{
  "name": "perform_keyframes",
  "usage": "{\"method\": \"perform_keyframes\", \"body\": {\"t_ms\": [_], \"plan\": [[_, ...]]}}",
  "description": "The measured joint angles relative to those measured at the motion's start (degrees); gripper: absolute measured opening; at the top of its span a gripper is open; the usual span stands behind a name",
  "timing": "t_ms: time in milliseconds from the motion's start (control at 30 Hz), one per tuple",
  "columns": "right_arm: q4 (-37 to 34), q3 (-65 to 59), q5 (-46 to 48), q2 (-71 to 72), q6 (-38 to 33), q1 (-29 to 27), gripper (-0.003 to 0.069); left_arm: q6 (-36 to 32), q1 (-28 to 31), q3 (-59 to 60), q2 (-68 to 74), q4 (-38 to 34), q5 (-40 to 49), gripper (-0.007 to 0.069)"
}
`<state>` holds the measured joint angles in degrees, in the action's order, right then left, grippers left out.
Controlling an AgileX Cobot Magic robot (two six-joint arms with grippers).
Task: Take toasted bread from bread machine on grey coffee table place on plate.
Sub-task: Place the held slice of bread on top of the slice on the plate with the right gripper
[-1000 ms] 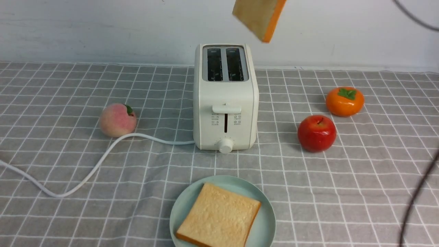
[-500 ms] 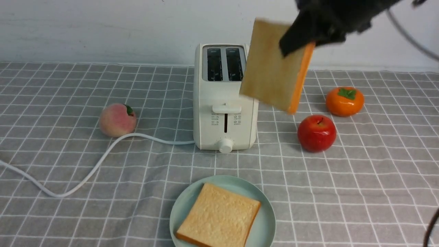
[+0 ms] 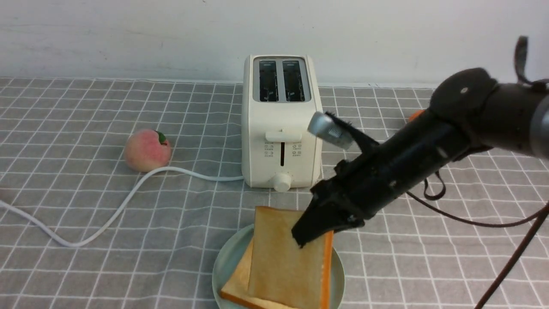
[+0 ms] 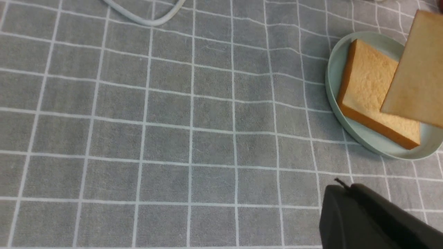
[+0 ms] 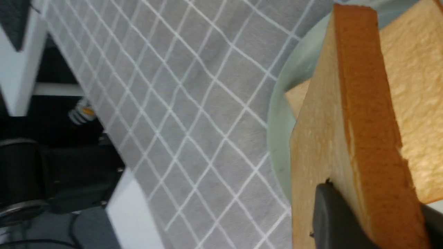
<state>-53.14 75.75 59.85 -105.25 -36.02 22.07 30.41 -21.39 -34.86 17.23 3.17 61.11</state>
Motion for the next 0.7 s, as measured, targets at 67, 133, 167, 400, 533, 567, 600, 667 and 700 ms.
{"method": "perform_keyframes", "body": {"t_ms": [67, 133, 167, 400, 533, 567, 600, 667, 700], "plan": [[2.26, -0.05, -4.70, -1.04, -0.18, 1.99, 0.0222, 0.00, 0.00, 0.00, 0.00, 1.08, -0.65, -0.0014], [2.92, -0.05, -6.57, -1.36, -0.32, 2.41, 0.0265, 0.00, 0.00, 0.00, 0.00, 1.12, -0.81, -0.0014], [3.09, -0.05, -7.20, -1.57, -0.32, 2.46, 0.0281, 0.00, 0.00, 0.00, 0.00, 1.12, -0.83, -0.0014], [7.15, -0.05, -7.95, -1.38, -0.32, 2.57, 0.0419, 0.00, 0.00, 0.00, 0.00, 0.21, -0.83, -0.0014], [13.01, 0.90, -7.86, 1.17, -0.32, 2.65, 0.0447, 0.00, 0.00, 0.00, 0.00, 0.01, -0.83, -0.0014], [14.79, 1.52, -7.86, 2.19, -0.32, 2.71, 0.0448, 0.00, 0.00, 0.00, 0.00, 0.01, -0.83, -0.0014], [16.59, 2.27, -7.86, 3.25, -0.32, 2.71, 0.0447, 0.00, 0.00, 0.00, 0.00, 0.01, -0.95, -0.0014], [19.76, 3.71, -7.55, 5.20, 0.19, 2.71, 0.0444, 0.00, 0.00, 0.00, 0.00, 0.01, -1.24, -0.0014], [21.67, 4.56, -7.11, 6.34, 1.23, 2.71, 0.0437, 0.00, 0.00, 0.00, 0.00, 0.01, -1.29, -0.0014]]}}
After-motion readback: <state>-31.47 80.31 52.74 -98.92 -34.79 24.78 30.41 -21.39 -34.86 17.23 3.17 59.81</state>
